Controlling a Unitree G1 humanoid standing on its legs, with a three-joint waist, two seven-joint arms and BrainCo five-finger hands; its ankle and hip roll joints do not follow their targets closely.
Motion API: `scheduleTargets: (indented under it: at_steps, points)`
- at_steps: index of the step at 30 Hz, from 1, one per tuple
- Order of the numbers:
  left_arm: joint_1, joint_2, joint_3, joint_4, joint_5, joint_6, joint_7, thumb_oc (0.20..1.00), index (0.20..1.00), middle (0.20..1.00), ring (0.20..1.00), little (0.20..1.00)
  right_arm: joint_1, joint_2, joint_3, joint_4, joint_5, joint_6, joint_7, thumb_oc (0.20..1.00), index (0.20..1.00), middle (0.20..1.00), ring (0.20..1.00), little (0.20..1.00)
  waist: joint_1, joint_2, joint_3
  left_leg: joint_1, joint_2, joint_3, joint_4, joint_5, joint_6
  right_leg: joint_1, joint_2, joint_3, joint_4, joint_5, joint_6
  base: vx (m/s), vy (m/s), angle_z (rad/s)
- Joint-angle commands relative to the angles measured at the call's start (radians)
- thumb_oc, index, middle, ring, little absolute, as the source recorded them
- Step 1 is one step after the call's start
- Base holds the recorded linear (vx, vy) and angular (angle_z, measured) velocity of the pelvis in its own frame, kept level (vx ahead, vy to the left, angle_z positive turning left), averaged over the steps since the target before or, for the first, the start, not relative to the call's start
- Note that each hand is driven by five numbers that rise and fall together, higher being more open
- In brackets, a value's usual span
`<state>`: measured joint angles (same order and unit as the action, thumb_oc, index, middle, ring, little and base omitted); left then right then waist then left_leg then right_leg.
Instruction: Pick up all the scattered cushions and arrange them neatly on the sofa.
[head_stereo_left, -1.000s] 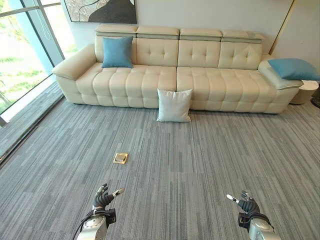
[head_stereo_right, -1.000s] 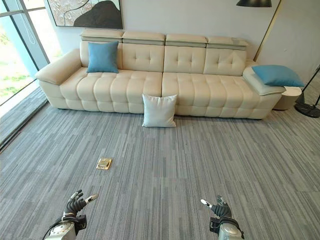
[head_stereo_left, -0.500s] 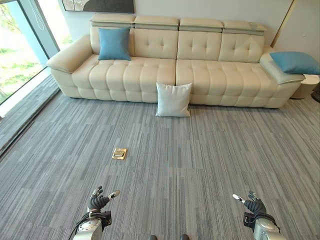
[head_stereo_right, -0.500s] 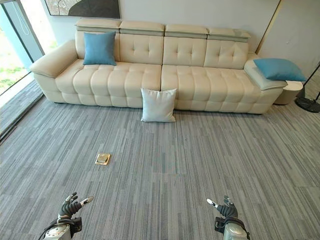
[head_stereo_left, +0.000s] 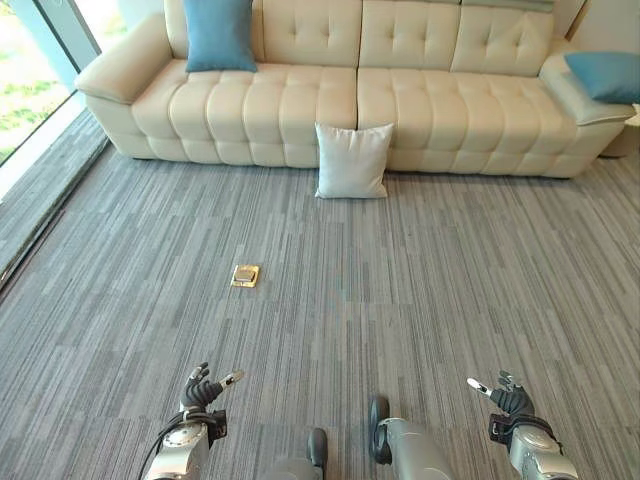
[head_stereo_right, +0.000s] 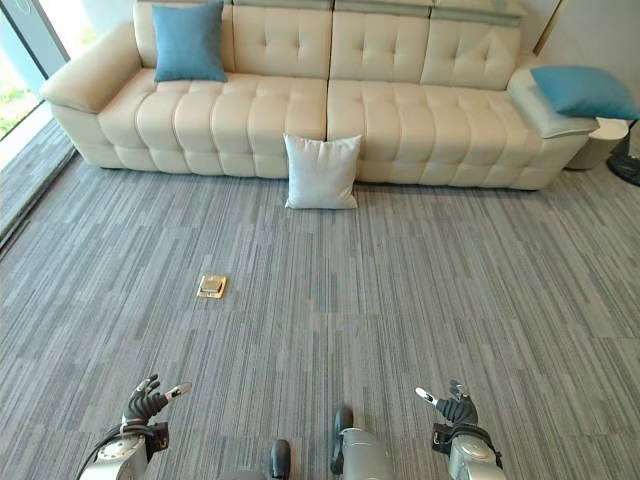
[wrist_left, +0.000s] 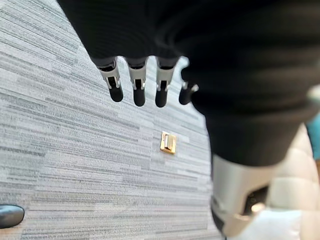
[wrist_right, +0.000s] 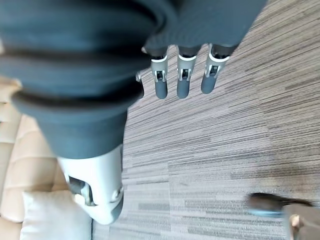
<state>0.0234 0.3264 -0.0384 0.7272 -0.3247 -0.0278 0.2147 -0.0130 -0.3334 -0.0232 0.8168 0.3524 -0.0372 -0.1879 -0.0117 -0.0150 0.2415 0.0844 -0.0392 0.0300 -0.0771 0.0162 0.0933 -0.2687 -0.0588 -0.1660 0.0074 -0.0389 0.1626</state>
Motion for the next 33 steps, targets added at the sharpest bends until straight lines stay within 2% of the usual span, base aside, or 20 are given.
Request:
scheduleTargets:
  at_steps: [1, 3, 5, 6, 7, 9, 10, 12, 14, 15, 17, 18, 19, 21, 22, 25, 27, 29, 30, 33]
  points:
    - [-0.029, 0.03, 0.003, -0.027, 0.03, -0.032, -0.001, 1.0, 1.0, 1.0, 1.0, 1.0, -0.004, -0.06, -0.011, -0.007, -0.016, -0.026, -0.009, 1.0, 1.0, 1.0, 1.0, 1.0, -0.011, 0.004, -0.028, 0.219, -0.026, 0.019, -0.01, -0.178, -0.081, 0.051, 0.066, -0.024, -0.036, 0.1, -0.013, 0.54, -0.161, 0.03]
    - [-0.018, 0.022, 0.002, -0.021, 0.027, -0.032, -0.005, 1.0, 1.0, 1.0, 1.0, 1.0, 0.012, -0.064, -0.011, 0.002, -0.018, -0.024, 0.002, 1.0, 1.0, 1.0, 1.0, 1.0, -0.011, 0.009, -0.057, 0.228, -0.013, 0.01, 0.032, -0.161, -0.095, 0.09, 0.068, -0.025, -0.037, 0.103, -0.036, 0.56, -0.158, 0.35]
    - [-0.004, 0.01, 0.009, -0.025, 0.002, -0.033, -0.002, 1.0, 1.0, 1.0, 1.0, 1.0, 0.022, -0.07, -0.017, 0.003, -0.009, -0.023, 0.011, 1.0, 1.0, 1.0, 1.0, 1.0, -0.02, 0.023, -0.076, 0.214, 0.008, 0.011, 0.162, -0.089, -0.135, 0.134, 0.085, -0.036, -0.01, 0.085, -0.063, 0.49, -0.151, 0.36]
    - [-0.004, 0.01, 0.009, -0.025, 0.002, -0.033, -0.002, 1.0, 1.0, 1.0, 1.0, 1.0, 0.022, -0.07, -0.017, 0.003, -0.009, -0.023, 0.011, 1.0, 1.0, 1.0, 1.0, 1.0, -0.02, 0.023, -0.077, 0.213, 0.008, 0.011, 0.162, -0.089, -0.135, 0.134, 0.085, -0.036, -0.01, 0.085, -0.063, 0.53, -0.206, 0.23]
    - [0.007, 0.0, 0.008, -0.032, -0.017, -0.035, -0.007, 1.0, 1.0, 1.0, 1.0, 1.0, 0.03, -0.078, -0.021, 0.002, 0.005, -0.026, 0.017, 1.0, 1.0, 1.0, 1.0, 1.0, -0.024, 0.031, -0.077, 0.145, 0.026, 0.025, 0.369, 0.022, -0.183, 0.191, 0.092, -0.041, -0.006, 0.049, -0.093, 0.48, -0.218, 0.25]
    - [0.004, -0.001, 0.0, -0.043, -0.023, -0.035, -0.006, 1.0, 1.0, 1.0, 1.0, 1.0, 0.028, -0.084, -0.018, -0.007, 0.017, -0.028, 0.018, 1.0, 1.0, 1.0, 1.0, 1.0, -0.016, 0.025, -0.051, 0.016, 0.029, 0.019, 0.614, 0.094, -0.208, 0.231, 0.095, -0.033, 0.004, 0.011, -0.13, 0.48, -0.262, 0.28]
    - [-0.002, 0.001, -0.005, -0.04, -0.026, -0.035, -0.007, 1.0, 1.0, 1.0, 1.0, 1.0, 0.027, -0.088, -0.016, -0.008, 0.019, -0.028, 0.015, 1.0, 1.0, 1.0, 1.0, 1.0, -0.009, 0.019, -0.035, -0.025, 0.029, 0.018, 0.681, 0.1, -0.206, 0.246, 0.095, -0.024, 0.008, -0.005, -0.145, 0.33, -0.219, 0.2]
    - [-0.014, 0.003, -0.011, -0.029, -0.029, -0.033, -0.002, 1.0, 1.0, 1.0, 1.0, 1.0, 0.017, -0.09, -0.008, 0.0, 0.019, -0.025, 0.006, 1.0, 1.0, 1.0, 1.0, 1.0, 0.005, 0.003, -0.017, -0.099, 0.047, 0.03, 0.737, 0.054, -0.167, 0.274, 0.094, -0.004, 0.016, -0.035, -0.168, 0.31, -0.196, -0.16]
    - [-0.019, 0.002, -0.016, -0.021, -0.029, -0.032, 0.0, 1.0, 1.0, 1.0, 1.0, 1.0, 0.011, -0.09, -0.006, 0.003, 0.022, -0.023, 0.004, 1.0, 1.0, 1.0, 1.0, 1.0, 0.01, -0.003, -0.01, -0.138, 0.038, 0.03, 0.726, 0.024, -0.153, 0.292, 0.09, 0.001, 0.016, -0.041, -0.169, 0.28, -0.113, -0.23]
    - [-0.013, 0.005, -0.022, -0.026, -0.027, -0.028, 0.001, 1.0, 1.0, 1.0, 1.0, 1.0, 0.013, -0.087, -0.003, 0.0, 0.025, -0.023, 0.005, 1.0, 1.0, 1.0, 1.0, 1.0, 0.016, -0.027, -0.009, -0.211, 0.025, 0.04, 0.622, -0.034, -0.123, 0.333, 0.073, 0.01, 0.003, -0.052, -0.165, 0.36, -0.082, 0.02]
    - [0.0, 0.009, -0.026, -0.037, -0.024, -0.024, 0.0, 1.0, 1.0, 1.0, 1.0, 1.0, 0.014, -0.087, 0.007, -0.009, 0.015, -0.022, 0.006, 1.0, 1.0, 1.0, 1.0, 1.0, 0.019, -0.037, -0.012, -0.227, 0.014, 0.038, 0.475, -0.054, -0.11, 0.356, 0.064, 0.013, 0.0, -0.073, -0.16, 0.42, -0.031, 0.03]
    - [0.006, 0.009, -0.027, -0.036, -0.019, -0.02, -0.001, 1.0, 1.0, 1.0, 1.0, 1.0, 0.014, -0.086, 0.012, -0.011, 0.009, -0.021, 0.006, 1.0, 1.0, 1.0, 1.0, 1.0, 0.021, -0.038, -0.013, -0.223, 0.013, 0.031, 0.353, -0.048, -0.11, 0.366, 0.061, 0.011, 0.005, -0.083, -0.156, 0.4, 0.036, -0.04]
    - [0.016, 0.009, -0.024, -0.034, -0.013, -0.015, 0.0, 1.0, 1.0, 1.0, 1.0, 1.0, 0.016, -0.085, 0.019, -0.018, -0.002, -0.019, 0.007, 1.0, 1.0, 1.0, 1.0, 1.0, 0.021, -0.037, -0.018, -0.208, 0.021, 0.006, 0.186, 0.019, -0.119, 0.385, 0.063, 0.007, 0.006, -0.093, -0.154, 0.45, 0.053, -0.14]
    - [0.027, 0.012, -0.026, -0.045, 0.003, -0.008, -0.006, 1.0, 1.0, 1.0, 1.0, 1.0, 0.02, -0.086, 0.026, -0.028, -0.018, -0.016, 0.012, 1.0, 1.0, 1.0, 1.0, 1.0, 0.017, -0.027, -0.03, -0.199, 0.035, -0.011, 0.026, 0.079, -0.138, 0.414, 0.069, 0.005, 0.005, -0.107, -0.151, 0.44, 0.081, -0.05]
    - [0.028, 0.014, -0.026, -0.039, 0.015, -0.006, -0.006, 1.0, 1.0, 1.0, 1.0, 1.0, 0.021, -0.085, 0.028, -0.028, -0.023, -0.018, 0.011, 1.0, 1.0, 1.0, 1.0, 1.0, 0.011, -0.025, -0.035, -0.229, 0.037, -0.014, -0.01, 0.077, -0.152, 0.43, 0.07, 0.003, 0.003, -0.116, -0.148, 0.4, 0.112, -0.06]
    - [0.027, 0.022, -0.024, -0.024, 0.03, 0.002, -0.013, 1.0, 1.0, 1.0, 1.0, 1.0, 0.016, -0.082, 0.034, -0.01, -0.043, -0.004, 0.018, 1.0, 1.0, 1.0, 1.0, 1.0, 0.008, -0.022, -0.054, -0.238, 0.041, 0.016, -0.01, 0.101, -0.178, 0.496, 0.064, 0.024, -0.012, -0.125, -0.135, 0.5, 0.169, -0.01]
    - [0.035, 0.029, -0.015, -0.021, 0.036, 0.002, -0.009, 1.0, 1.0, 1.0, 1.0, 1.0, 0.022, -0.072, 0.045, -0.017, -0.061, 0.001, 0.03, 1.0, 1.0, 1.0, 1.0, 1.0, 0.015, -0.016, -0.084, -0.207, 0.032, -0.005, -0.01, 0.122, -0.157, 0.531, 0.049, 0.036, -0.003, -0.147, -0.122, 0.59, 0.258, -0.21]
    - [0.025, 0.03, -0.023, -0.008, 0.035, -0.004, -0.013, 1.0, 1.0, 1.0, 1.0, 1.0, 0.015, -0.062, 0.051, -0.009, -0.067, 0.003, 0.038, 1.0, 1.0, 1.0, 1.0, 1.0, 0.017, -0.028, -0.107, -0.174, 0.006, 0.003, -0.01, 0.106, -0.133, 0.525, 0.012, 0.052, 0.073, -0.132, -0.097, 0.56, 0.298, -0.39]
    - [0.026, 0.033, -0.024, -0.008, 0.042, -0.004, -0.015, 1.0, 1.0, 1.0, 1.0, 1.0, 0.019, -0.054, 0.053, -0.012, -0.067, 0.003, 0.043, 1.0, 1.0, 1.0, 1.0, 1.0, 0.02, -0.032, -0.109, -0.157, 0.0, 0.008, -0.01, 0.095, -0.12, 0.506, 0.001, 0.057, 0.129, -0.105, -0.09, 0.47, 0.265, -0.22]
    - [0.027, 0.043, -0.022, -0.031, 0.034, -0.001, -0.013, 1.0, 1.0, 1.0, 1.0, 1.0, 0.005, -0.041, 0.067, -0.02, -0.074, 0.004, 0.045, 1.0, 1.0, 1.0, 1.0, 1.0, 0.033, -0.048, -0.087, -0.095, -0.029, 0.039, 0.009, 0.031, -0.061, 0.368, -0.05, 0.078, 0.458, 0.074, -0.067, 0.33, 0.252, -0.06]
